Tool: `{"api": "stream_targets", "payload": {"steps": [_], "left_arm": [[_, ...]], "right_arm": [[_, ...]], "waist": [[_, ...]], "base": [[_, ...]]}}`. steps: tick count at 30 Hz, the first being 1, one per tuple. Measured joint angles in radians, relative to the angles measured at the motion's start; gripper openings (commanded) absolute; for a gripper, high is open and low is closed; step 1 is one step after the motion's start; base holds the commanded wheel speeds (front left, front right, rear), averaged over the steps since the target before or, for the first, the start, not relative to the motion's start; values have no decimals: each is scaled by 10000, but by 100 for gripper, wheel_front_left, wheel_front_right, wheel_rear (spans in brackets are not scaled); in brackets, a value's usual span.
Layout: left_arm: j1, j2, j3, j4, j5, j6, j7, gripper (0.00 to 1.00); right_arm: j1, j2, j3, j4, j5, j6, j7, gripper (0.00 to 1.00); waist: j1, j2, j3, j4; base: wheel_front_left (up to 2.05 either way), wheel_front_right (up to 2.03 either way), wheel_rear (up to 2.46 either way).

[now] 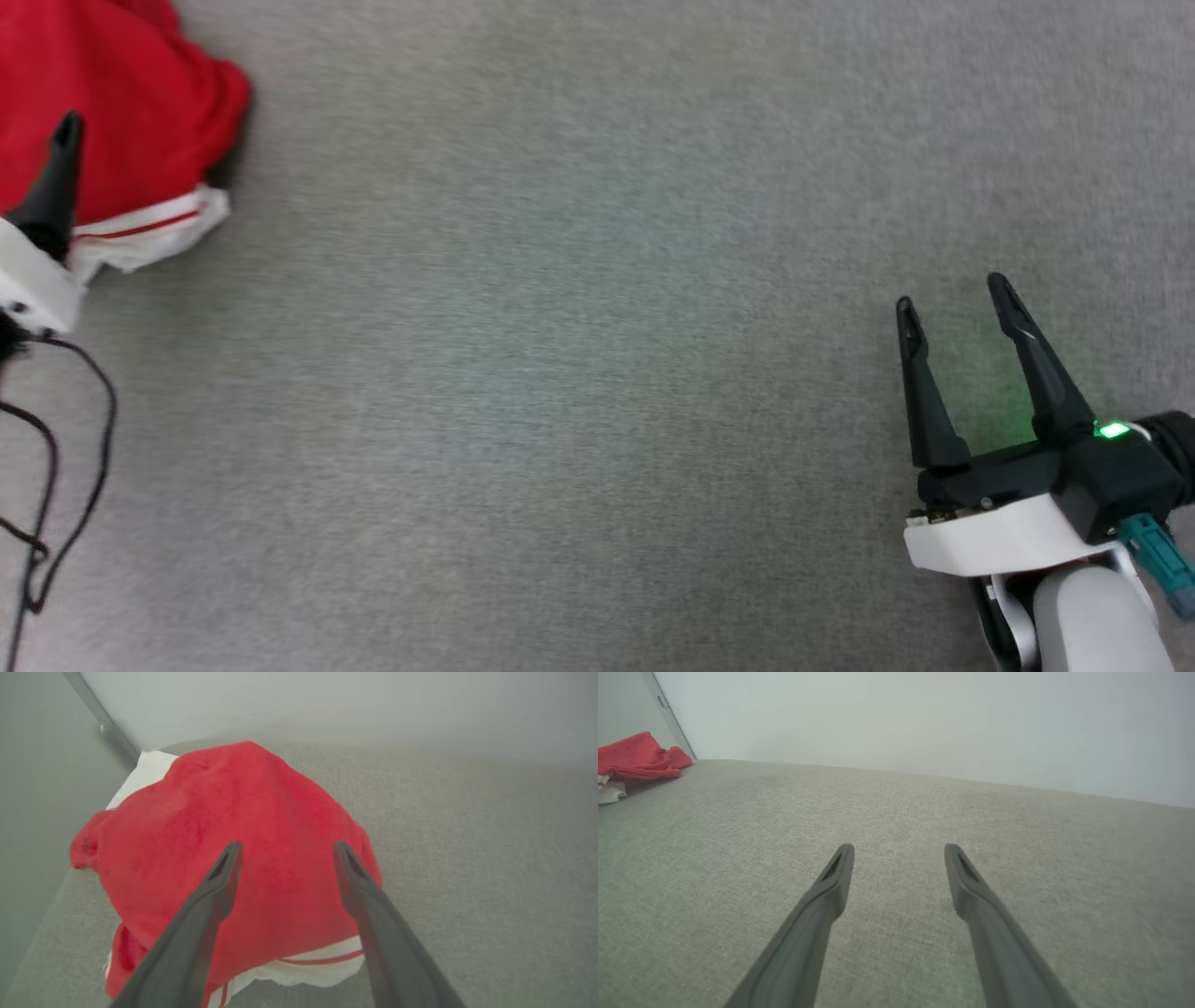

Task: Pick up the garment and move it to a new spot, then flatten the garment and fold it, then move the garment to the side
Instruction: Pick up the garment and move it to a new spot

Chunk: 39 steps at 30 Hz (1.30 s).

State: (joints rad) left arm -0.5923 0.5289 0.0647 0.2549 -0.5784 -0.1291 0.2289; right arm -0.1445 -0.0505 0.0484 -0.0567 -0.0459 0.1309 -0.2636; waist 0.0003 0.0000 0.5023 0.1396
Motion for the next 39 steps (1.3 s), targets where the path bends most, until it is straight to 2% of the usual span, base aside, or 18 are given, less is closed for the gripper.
{"api": "stream_targets", "payload": {"steps": [5,8,10,13,19,20,21,22,30,35,39], "left_arm": [[-848,1643,-374,788,-1047,0,2880,100],[-1107,2059,-562,955,-1964,0,4581,100],[-1169,2443,-663,976,-2196,-2,5442,100],[-1254,2980,-779,934,-2316,-15,6240,100],[-1418,3191,-792,993,-2554,10,6813,100],[-1438,3181,-786,1041,-2598,42,6845,82],[-1447,3172,-784,1087,-2642,67,6867,31],[-1447,3168,-784,1112,-2681,69,6890,0],[-1028,2780,-616,1208,-3191,86,6251,0],[-542,2418,-349,376,-4029,12,5699,0],[-5,2525,-255,-604,-4474,10,5699,0]], "right_arm": [[-243,0,-48,-77,-15,2,2,100],[-328,0,-65,-119,21,2,-2,100],[-392,10,-58,-190,71,4,-15,100],[-481,21,-19,-291,117,8,-38,100],[-629,29,100,-405,148,8,-50,100],[-650,29,107,-405,151,8,-61,100],[-670,29,117,-401,167,8,-61,100],[-677,29,125,-387,176,8,-61,100],[-670,27,113,25,213,6,-29,100],[-491,13,282,272,408,4,-2,100],[-290,15,393,428,560,4,0,100]], "waist": [[0,0,777,-534],[0,0,1182,-820],[-1,-1,1416,-984],[-1,0,1725,-1171],[-6,0,2128,-1362],[-6,0,2155,-1376],[-6,0,2165,-1391],[-6,0,2159,-1401],[-2,0,1446,-1424],[-1,0,695,-1450],[-2,0,-12,-1465]], "base": [[0,0,0],[0,0,0],[0,0,0],[0,0,0],[0,0,0],[0,0,0],[0,0,0],[0,0,0],[0,0,0],[0,0,0],[0,0,0]]}}
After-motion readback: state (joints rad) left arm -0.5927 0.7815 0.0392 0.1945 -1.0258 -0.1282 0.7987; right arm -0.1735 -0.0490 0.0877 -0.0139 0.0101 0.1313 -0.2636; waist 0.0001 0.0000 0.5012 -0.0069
